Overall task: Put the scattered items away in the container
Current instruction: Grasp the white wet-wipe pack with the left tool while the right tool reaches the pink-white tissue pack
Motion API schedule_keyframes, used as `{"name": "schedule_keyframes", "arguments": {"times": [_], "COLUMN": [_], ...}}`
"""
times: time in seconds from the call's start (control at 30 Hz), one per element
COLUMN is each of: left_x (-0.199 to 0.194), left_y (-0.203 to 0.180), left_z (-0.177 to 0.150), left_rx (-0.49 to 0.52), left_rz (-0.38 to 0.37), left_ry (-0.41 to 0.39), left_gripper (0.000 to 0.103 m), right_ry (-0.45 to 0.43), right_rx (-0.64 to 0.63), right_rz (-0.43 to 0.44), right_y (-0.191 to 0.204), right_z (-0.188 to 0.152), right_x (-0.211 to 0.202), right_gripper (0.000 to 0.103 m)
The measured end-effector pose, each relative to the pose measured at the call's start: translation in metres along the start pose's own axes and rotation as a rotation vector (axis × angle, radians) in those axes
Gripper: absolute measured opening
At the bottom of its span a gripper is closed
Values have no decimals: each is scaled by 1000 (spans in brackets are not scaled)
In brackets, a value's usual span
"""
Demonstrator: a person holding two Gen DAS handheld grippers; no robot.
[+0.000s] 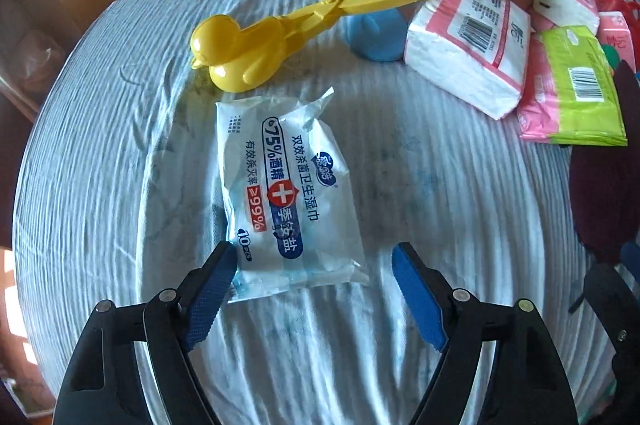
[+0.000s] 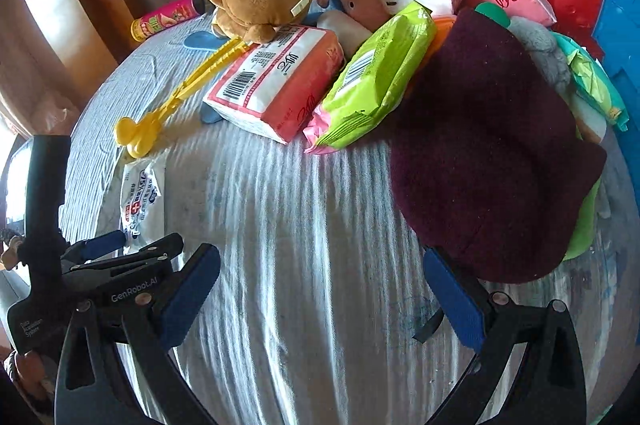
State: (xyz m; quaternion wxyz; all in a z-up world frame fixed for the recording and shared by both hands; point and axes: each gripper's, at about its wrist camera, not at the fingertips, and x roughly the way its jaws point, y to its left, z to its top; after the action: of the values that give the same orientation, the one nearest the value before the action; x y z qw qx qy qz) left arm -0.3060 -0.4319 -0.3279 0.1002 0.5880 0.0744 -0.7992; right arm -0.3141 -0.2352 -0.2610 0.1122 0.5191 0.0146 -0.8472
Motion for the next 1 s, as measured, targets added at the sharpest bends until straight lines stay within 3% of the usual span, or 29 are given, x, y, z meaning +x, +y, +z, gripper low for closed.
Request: {"name": "schedule_keyframes", "arguments": {"times": [0.07,0.1,0.2,0.43,0.57,0.87,1.0], "left_x": [2,1,-4,-57,-67,-28,-9], "left_y": [2,3,6,10,15,31,34], "left_z": [3,5,13,50,76,122,139], "left_rx": [16,23,49,86,79,86,88], "left_rz": [-1,-5,-22,-33,-19,7,5], "left_ry": [-7,-14,-25,-181,-218,-203,-186], "left_gripper": [77,67,53,53,53,53,53], "right_ry": [9,11,-3,-86,-103,-27,-12], "right_rx": [25,34,62,27,29,92,98], "right_rz": [-17,-17,5,48,50,15,-59], "right_y": [2,3,10,42,53,65,69], "right_z": [0,1,8,53,82,128,138], "right_x": [6,8,10,-3,6,68,90], "right_gripper": [103,103,103,103,103,103,103]}}
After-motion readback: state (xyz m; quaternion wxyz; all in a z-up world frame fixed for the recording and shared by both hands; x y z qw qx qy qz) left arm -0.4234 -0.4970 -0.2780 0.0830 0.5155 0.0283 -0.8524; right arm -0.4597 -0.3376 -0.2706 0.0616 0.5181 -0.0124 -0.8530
